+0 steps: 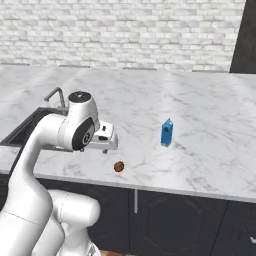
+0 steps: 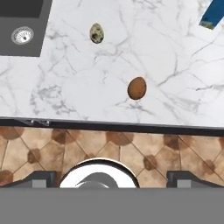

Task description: Gather the eggs and milk located in the vicinity of the sink area and place them right next to the bowl.

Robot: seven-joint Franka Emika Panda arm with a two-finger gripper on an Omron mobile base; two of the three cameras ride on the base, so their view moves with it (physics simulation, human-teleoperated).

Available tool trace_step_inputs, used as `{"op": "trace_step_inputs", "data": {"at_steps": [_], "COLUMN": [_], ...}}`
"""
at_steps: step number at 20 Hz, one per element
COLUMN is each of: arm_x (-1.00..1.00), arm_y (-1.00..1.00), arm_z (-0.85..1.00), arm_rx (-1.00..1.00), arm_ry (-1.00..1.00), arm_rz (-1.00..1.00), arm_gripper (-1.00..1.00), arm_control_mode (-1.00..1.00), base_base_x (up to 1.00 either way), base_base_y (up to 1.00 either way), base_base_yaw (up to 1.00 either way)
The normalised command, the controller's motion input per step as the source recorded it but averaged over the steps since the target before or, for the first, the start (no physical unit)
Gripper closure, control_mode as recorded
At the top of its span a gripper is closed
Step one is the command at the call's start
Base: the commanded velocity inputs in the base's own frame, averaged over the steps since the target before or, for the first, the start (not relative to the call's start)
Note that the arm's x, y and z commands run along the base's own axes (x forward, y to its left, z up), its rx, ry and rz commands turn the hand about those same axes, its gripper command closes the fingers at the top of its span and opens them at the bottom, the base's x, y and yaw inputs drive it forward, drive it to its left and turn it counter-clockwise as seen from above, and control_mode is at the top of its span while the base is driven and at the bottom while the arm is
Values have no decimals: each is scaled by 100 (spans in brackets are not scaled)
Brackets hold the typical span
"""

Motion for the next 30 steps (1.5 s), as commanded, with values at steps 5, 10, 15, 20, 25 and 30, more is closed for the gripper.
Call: {"op": "trace_step_inputs", "data": {"at_steps": [5, 10, 15, 20, 25, 30], "arm_x": [49, 56, 44, 28, 11, 7], "arm_y": [-20, -27, -23, -6, 0, 0], "arm_z": [-22, -42, -52, -46, -35, -34], "arm_rx": [0, 0, 0, 0, 0, 0], "arm_ry": [4, 6, 1, 0, 0, 0], "arm_rz": [0, 0, -1, -1, 0, 0], "arm_gripper": [-100, -100, -100, -100, -100, -100], "arm_control_mode": [-100, -100, -100, -100, -100, -100], "base_base_x": [0, 0, 0, 0, 0, 0], "base_base_y": [0, 0, 0, 0, 0, 0], "base_base_yaw": [0, 0, 0, 0, 0, 0]}}
